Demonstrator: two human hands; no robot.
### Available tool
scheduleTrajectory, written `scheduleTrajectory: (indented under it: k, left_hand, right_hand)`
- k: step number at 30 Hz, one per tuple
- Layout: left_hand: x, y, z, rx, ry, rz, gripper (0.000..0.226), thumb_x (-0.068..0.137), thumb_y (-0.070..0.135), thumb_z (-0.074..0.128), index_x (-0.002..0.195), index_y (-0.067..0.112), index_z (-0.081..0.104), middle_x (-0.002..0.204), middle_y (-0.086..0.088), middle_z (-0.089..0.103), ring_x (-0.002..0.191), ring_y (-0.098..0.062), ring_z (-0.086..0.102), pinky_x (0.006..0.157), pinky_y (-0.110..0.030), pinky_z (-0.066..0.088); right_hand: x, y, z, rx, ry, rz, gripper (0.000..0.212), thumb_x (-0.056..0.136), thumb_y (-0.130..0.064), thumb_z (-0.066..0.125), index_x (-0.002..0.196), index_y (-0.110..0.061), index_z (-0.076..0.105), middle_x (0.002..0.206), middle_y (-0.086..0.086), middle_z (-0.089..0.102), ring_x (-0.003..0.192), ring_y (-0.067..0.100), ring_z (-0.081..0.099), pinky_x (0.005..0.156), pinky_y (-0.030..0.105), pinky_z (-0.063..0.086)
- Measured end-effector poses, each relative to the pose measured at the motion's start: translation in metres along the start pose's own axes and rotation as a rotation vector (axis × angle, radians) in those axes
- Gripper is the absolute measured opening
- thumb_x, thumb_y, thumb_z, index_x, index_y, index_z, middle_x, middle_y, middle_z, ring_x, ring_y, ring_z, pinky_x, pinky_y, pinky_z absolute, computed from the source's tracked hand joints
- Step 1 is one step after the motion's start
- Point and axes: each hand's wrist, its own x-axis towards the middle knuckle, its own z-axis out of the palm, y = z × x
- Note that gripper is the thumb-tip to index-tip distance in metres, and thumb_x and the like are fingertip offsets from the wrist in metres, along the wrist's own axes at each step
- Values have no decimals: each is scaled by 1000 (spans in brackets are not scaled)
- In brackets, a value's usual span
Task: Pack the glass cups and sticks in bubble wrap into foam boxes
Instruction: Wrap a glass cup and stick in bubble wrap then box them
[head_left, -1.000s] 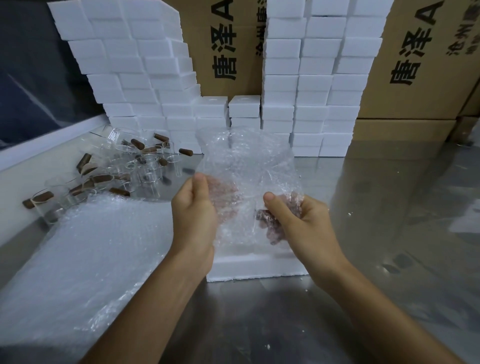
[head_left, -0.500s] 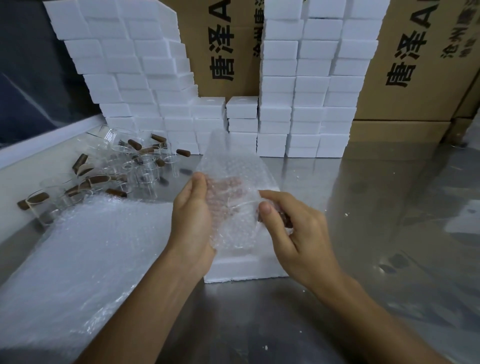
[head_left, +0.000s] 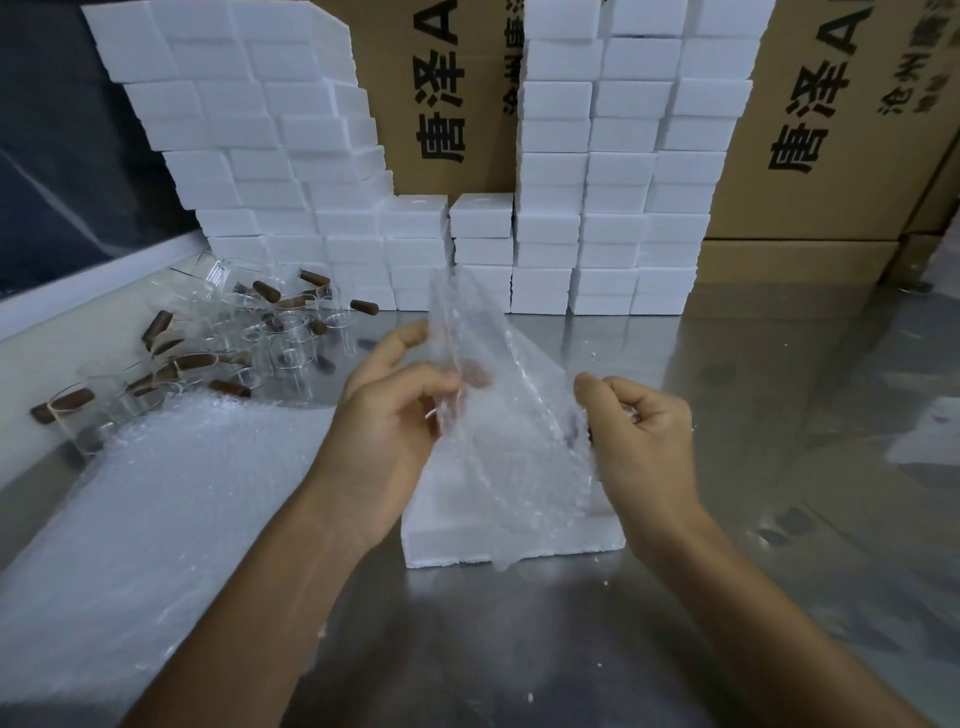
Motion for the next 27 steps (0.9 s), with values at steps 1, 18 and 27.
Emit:
scheduleTrajectory:
  k: [1, 18, 27]
  left_hand:
    - [1, 3, -4, -14, -70, -9, 54, 67, -3, 61, 117, 19, 62, 85, -6, 70, 86, -24, 60, 82, -38, 46]
    - [0, -11, 2, 473, 472, 186, 31, 83, -8, 62, 96, 19, 60, 82, -3, 71, 53, -7, 61, 50, -26, 50]
    - [-3, 2, -5, 371, 148, -11, 63, 63, 16, 92, 114, 23, 56, 89, -2, 68, 60, -18, 55, 51, -26, 43]
  right_hand:
    - [1, -1, -1, -19, -4, -22, 63, 95, -7, 56, 41, -25, 29, 43, -16, 21, 39, 5, 21, 42, 12, 22]
    - [-1, -2, -1, -71, 19, -211, 57, 94, -2, 56, 44, -22, 40, 40, -14, 42, 41, 2, 40, 46, 13, 33]
    - [2, 0, -3, -92, 108, -211, 45, 95, -4, 56, 51, 3, 43, 46, 11, 43, 45, 6, 38, 47, 17, 32]
